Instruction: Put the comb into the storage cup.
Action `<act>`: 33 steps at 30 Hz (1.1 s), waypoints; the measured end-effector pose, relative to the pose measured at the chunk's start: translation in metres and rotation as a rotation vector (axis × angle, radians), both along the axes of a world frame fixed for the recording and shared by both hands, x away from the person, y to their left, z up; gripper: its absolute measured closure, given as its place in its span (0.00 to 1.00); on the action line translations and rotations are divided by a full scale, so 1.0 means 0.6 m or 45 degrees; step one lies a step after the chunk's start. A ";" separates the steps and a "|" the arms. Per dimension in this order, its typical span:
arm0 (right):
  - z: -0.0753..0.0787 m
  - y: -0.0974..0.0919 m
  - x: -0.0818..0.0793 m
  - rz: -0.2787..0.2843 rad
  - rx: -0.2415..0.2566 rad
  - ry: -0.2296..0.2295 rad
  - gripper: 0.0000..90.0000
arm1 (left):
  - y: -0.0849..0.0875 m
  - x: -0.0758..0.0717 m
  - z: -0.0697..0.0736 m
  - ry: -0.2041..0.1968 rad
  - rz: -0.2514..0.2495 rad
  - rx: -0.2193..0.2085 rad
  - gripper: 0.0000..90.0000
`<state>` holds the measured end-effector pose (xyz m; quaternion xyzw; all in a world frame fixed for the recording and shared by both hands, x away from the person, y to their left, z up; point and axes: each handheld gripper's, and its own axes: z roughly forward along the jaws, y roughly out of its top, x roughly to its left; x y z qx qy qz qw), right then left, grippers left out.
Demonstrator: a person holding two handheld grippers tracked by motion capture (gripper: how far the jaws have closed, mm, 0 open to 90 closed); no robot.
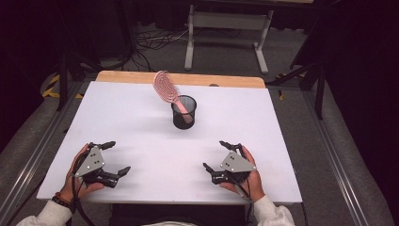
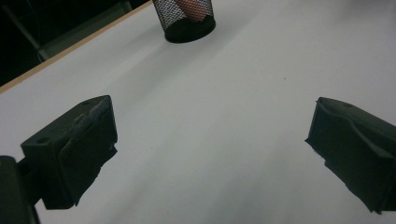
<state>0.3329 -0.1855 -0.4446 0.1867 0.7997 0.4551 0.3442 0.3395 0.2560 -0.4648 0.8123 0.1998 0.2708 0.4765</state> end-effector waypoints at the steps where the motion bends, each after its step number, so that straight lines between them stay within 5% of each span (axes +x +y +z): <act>1: 0.001 0.000 0.000 -0.001 0.002 -0.003 0.13 | 0.001 0.000 0.000 0.004 -0.006 0.002 0.03; 8: 0.001 0.004 0.002 -0.002 0.010 0.004 0.13 | 0.006 -0.001 0.001 0.010 0.003 -0.035 0.03; 33: 0.003 0.006 0.013 0.013 0.020 -0.001 0.13 | 0.008 0.000 0.000 0.022 0.008 -0.029 0.03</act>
